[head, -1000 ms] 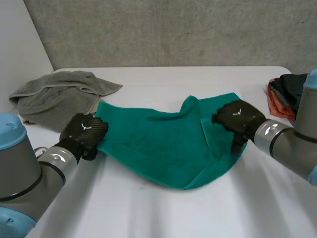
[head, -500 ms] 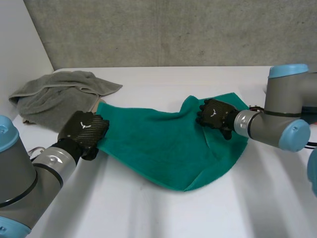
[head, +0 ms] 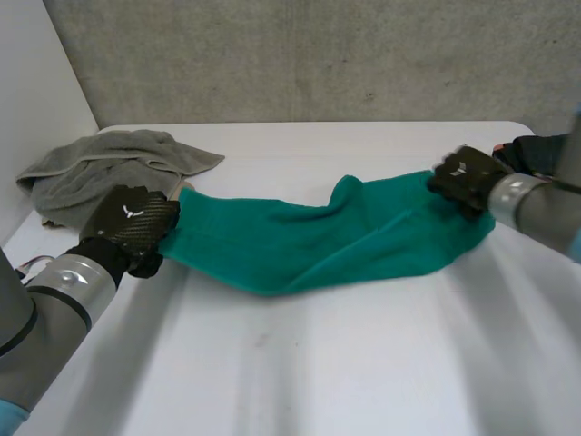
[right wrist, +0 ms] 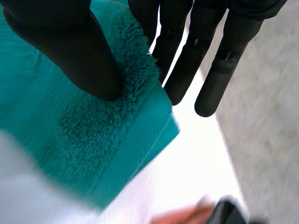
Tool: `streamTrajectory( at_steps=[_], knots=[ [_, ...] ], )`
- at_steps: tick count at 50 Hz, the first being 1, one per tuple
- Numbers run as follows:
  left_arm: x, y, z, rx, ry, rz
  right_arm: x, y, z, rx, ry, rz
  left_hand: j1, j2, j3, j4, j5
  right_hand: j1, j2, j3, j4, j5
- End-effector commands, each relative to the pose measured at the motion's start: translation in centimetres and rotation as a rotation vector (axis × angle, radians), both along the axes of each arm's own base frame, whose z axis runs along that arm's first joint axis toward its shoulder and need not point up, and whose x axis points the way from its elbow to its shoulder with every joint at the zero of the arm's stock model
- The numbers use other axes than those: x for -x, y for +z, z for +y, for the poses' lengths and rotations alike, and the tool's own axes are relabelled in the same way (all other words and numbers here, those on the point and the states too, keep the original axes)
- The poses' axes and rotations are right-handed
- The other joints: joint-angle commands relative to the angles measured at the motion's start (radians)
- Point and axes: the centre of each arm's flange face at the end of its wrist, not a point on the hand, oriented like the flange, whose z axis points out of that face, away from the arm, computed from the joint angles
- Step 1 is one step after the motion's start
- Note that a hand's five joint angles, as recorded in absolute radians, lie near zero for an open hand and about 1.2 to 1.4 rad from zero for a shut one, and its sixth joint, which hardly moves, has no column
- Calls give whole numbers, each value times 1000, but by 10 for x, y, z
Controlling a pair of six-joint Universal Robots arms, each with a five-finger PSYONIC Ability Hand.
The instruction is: Fold the laundry.
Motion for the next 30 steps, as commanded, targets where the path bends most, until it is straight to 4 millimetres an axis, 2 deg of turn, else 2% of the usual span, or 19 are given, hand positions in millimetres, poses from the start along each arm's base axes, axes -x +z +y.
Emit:
streamTrajectory(
  at_steps=[1,3,6,10,13,17,18,21,22,24,25,26,29,30],
  knots=[
    [-1,1,16,-88,-43,-27,59,17,84,-337,-67,230,218,198,204,193,245,257,215,210,201,234],
    [-3,0,26,-151,-54,-58,70,25,105,-407,-100,223,218,198,204,193,245,257,215,210,201,234],
    [-8,2,43,-241,-68,-128,78,34,119,-401,-130,189,218,198,204,193,245,257,215,210,201,234],
    [-16,2,62,-371,-86,-231,85,39,128,-391,-136,151,218,198,204,193,245,257,215,210,201,234],
    [-18,3,66,-415,-99,-275,88,31,123,-408,-129,137,218,198,204,193,245,257,215,210,201,234],
    [-11,-3,43,-366,-101,-295,84,17,104,-384,-126,131,218,198,204,193,245,257,215,210,201,234],
    [-7,-6,30,-334,-96,-295,80,11,94,-361,-137,121,218,198,204,193,245,257,215,210,201,234],
    [1,-10,7,-282,-96,-293,74,4,72,-313,-183,91,218,198,204,193,245,257,215,210,201,234],
    [9,-10,-10,-233,-97,-293,69,3,57,-264,-221,65,218,198,204,193,245,257,215,210,201,234],
    [17,-7,-28,-171,-98,-291,63,4,41,-211,-251,35,218,198,204,193,245,257,215,210,201,234],
    [21,-5,-38,-138,-97,-289,60,7,33,-178,-265,17,218,198,204,193,245,257,215,210,201,234],
    [30,5,-58,-59,-90,-278,53,16,17,-103,-287,-29,218,198,204,193,245,257,215,210,201,234],
    [39,28,-91,89,-61,-247,43,42,-9,52,-302,-124,218,198,204,193,245,257,215,210,201,234],
    [43,50,-113,201,-27,-213,37,67,-25,182,-310,-212,218,198,204,193,245,257,215,210,201,234]
  ],
)
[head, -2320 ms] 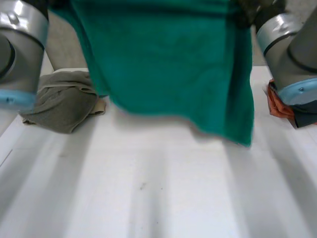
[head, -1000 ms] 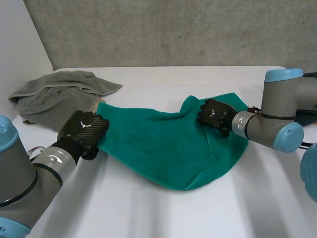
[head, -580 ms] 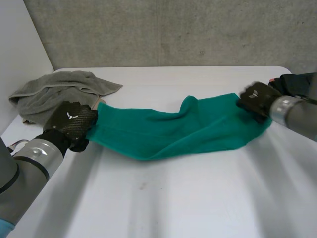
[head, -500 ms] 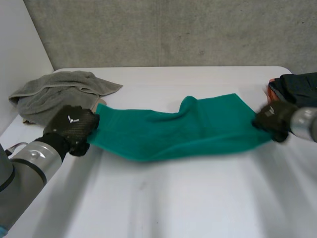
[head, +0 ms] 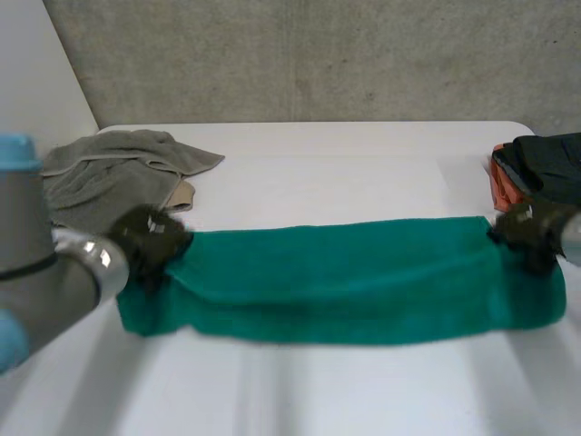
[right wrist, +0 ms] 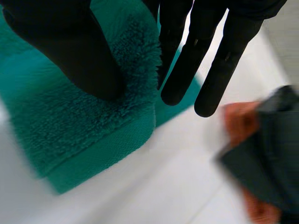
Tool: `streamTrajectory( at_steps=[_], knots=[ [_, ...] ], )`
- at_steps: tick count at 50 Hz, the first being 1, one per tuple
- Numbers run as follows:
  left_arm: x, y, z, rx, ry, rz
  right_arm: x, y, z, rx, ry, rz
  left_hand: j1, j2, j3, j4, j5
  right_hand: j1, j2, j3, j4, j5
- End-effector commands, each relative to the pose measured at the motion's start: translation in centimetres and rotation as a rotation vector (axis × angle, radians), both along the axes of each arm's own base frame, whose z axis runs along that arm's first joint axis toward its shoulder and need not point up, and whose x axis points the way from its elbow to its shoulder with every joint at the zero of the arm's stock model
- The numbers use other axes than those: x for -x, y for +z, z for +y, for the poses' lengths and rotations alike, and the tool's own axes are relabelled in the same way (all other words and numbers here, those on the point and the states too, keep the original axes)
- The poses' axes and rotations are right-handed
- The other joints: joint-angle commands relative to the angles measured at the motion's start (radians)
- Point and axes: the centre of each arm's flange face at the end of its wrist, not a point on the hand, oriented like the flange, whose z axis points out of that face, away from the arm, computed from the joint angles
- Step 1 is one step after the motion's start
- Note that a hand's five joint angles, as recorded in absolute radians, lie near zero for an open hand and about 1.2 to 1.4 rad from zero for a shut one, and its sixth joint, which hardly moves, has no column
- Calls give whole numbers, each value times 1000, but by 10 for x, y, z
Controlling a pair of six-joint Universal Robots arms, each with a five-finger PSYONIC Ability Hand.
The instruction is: Fold the laundry.
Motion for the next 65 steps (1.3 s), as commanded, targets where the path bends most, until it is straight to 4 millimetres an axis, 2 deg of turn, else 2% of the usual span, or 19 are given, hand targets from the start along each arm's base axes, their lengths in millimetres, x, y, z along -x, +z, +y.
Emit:
streamTrajectory(
  at_steps=[1,3,4,7,11,15,19,23,27,30,31,34,37,43,47,56,59,61,65],
  knots=[
    [27,63,-95,423,37,109,-29,74,-75,490,-96,-235,218,198,203,192,245,257,215,205,198,232],
    [28,86,-111,532,62,160,-30,102,-88,640,-112,-324,218,198,203,192,245,257,215,205,198,232],
    [28,110,-123,641,83,221,-31,128,-94,772,-121,-420,218,198,203,192,245,257,215,205,198,232],
    [23,150,-139,833,108,352,-30,175,-95,1025,-102,-606,218,198,203,192,245,257,215,205,198,232],
    [21,177,-143,955,74,497,-30,196,-89,1164,-58,-701,218,198,203,192,245,257,215,205,198,232],
    [18,165,-143,876,65,517,-41,180,-84,1079,-28,-679,218,198,203,192,245,257,215,205,198,232],
    [12,140,-141,757,87,478,-48,153,-83,954,-26,-643,218,198,203,192,245,257,215,205,198,232],
    [6,103,-136,625,116,426,-51,118,-83,831,-38,-595,218,198,203,192,245,257,215,205,198,232],
    [4,49,-124,473,115,369,-56,66,-79,672,-44,-525,218,198,203,192,245,257,215,205,198,232],
    [4,20,-117,400,103,332,-59,38,-74,589,-37,-481,218,198,203,192,245,257,215,205,198,232],
    [3,1,-113,350,93,303,-62,22,-69,542,-30,-451,154,134,140,129,182,257,215,205,198,232],
    [0,-33,-103,266,84,236,-60,-11,-62,450,-38,-392,-60,-80,-74,-85,-32,257,215,205,198,232],
    [-4,-52,-95,217,87,163,-56,-33,-54,372,-47,-354,-227,-247,-242,-253,-200,257,215,205,198,232],
    [-18,-70,-76,102,122,69,-42,-46,-46,295,-77,-320,-454,-474,-468,-479,-426,257,215,205,198,232],
    [-26,-70,-73,95,135,72,-32,-45,-44,275,-92,-319,-440,-460,-454,-465,-412,257,215,205,198,232],
    [-30,-71,-74,140,88,141,-19,-45,-37,231,-103,-322,112,92,98,87,140,257,215,205,198,232],
    [-30,-79,-73,118,74,137,-19,-45,-34,219,-97,-323,-60,-80,-75,-85,-32,257,215,205,198,232],
    [-30,-81,-71,108,74,128,-19,-46,-32,214,-95,-325,-294,-315,-309,-320,-267,257,215,205,198,232],
    [-33,-79,-66,103,74,128,-19,-46,-30,214,-90,-325,-363,-383,-377,-388,-335,257,215,205,198,232]
  ],
)
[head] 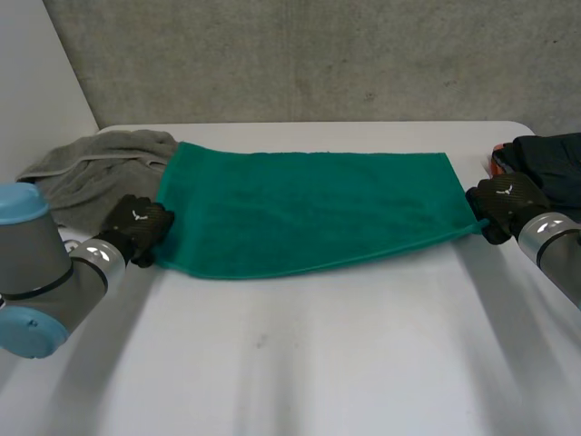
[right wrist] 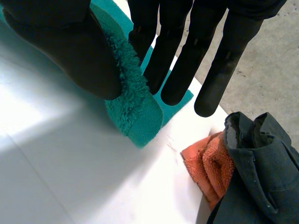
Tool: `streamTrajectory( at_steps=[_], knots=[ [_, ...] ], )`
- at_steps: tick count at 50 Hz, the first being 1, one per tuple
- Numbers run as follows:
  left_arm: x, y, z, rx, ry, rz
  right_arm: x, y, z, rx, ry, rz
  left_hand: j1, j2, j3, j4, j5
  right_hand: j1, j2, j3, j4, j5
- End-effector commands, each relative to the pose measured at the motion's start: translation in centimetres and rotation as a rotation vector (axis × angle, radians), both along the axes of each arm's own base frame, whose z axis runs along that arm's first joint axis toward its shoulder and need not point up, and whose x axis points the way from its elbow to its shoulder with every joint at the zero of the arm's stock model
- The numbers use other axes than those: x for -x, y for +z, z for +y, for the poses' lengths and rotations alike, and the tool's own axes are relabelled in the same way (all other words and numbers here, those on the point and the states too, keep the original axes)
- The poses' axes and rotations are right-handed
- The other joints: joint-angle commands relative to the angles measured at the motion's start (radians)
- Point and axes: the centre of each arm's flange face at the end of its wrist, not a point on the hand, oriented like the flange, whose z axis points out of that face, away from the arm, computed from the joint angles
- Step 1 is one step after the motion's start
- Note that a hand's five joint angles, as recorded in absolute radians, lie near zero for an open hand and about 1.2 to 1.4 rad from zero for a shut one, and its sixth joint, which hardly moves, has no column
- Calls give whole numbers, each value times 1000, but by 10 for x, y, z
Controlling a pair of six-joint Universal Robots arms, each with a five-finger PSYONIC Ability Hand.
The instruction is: Fold the laundry.
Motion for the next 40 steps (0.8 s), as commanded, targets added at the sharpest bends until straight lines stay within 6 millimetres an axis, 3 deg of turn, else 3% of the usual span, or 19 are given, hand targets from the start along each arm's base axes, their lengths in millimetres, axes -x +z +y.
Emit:
streamTrajectory(
  at_steps=[1,21,40],
  knots=[
    [-2,-3,6,-20,-10,-7,0,-1,5,-7,11,-2,-240,-239,-238,-249,-249,257,215,202,197,219],
    [-3,-17,11,-80,-60,-65,0,-5,5,-11,18,19,-367,-365,-365,-375,-376,257,215,202,197,219],
    [0,-11,-29,33,-42,-59,2,-14,10,-32,13,23,-191,-189,-188,-199,-200,257,215,202,197,219]
  ],
)
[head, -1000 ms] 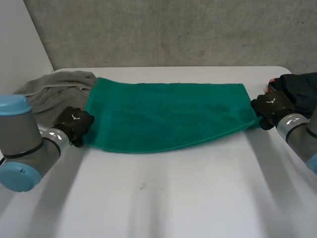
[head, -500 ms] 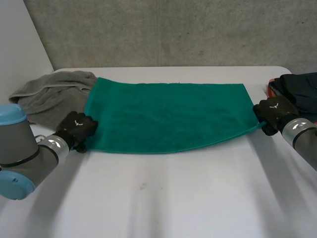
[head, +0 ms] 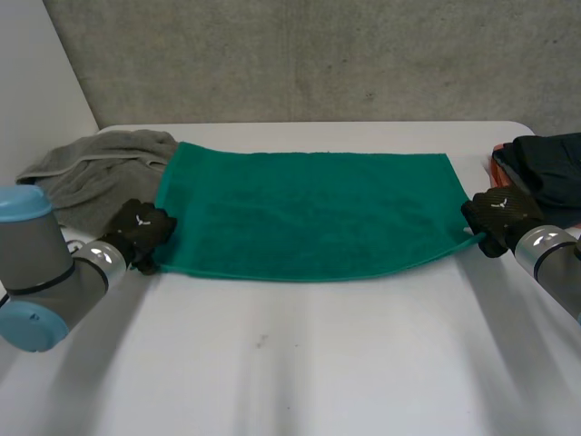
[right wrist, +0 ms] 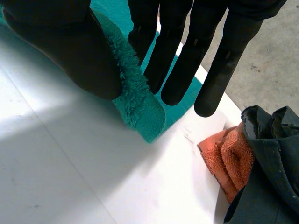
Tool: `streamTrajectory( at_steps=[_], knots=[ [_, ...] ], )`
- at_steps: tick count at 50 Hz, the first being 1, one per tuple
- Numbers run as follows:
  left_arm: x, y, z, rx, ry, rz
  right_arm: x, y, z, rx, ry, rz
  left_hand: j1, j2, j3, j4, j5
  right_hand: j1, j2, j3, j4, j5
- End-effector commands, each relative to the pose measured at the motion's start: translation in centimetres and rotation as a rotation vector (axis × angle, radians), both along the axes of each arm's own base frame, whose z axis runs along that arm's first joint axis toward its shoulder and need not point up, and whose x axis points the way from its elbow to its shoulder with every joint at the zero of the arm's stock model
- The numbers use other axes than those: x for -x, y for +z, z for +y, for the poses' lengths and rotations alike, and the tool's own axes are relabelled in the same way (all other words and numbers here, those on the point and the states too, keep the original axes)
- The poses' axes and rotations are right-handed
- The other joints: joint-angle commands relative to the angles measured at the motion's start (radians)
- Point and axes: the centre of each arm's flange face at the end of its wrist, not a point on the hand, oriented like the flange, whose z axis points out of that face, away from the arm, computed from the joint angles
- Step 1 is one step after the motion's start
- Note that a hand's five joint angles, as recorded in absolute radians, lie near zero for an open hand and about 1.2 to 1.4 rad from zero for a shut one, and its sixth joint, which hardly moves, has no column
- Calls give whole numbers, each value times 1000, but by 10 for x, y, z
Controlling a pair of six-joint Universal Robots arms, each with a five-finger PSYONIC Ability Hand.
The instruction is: Fold the laundry.
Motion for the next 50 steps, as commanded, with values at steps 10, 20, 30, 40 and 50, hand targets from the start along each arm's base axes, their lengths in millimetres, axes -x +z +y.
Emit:
streamTrajectory(
  at_steps=[10,20,30,40,50],
  knots=[
    [13,1,-16,0,-23,-1,8,-1,-2,-1,-21,1,533,538,539,537,539,257,215,202,197,219],
    [7,19,29,-181,-59,-8,14,17,3,-5,-28,1,693,698,698,697,698,257,215,202,197,219],
    [-25,65,114,-440,-87,-115,34,33,58,-278,92,260,693,698,698,697,698,257,215,202,197,219],
    [-40,79,149,-567,-156,-230,59,41,96,-459,220,411,693,698,698,697,698,257,215,202,197,219],
    [-8,72,72,-295,-60,-37,42,30,38,-294,53,227,693,698,698,697,698,257,215,202,197,219]
  ],
)
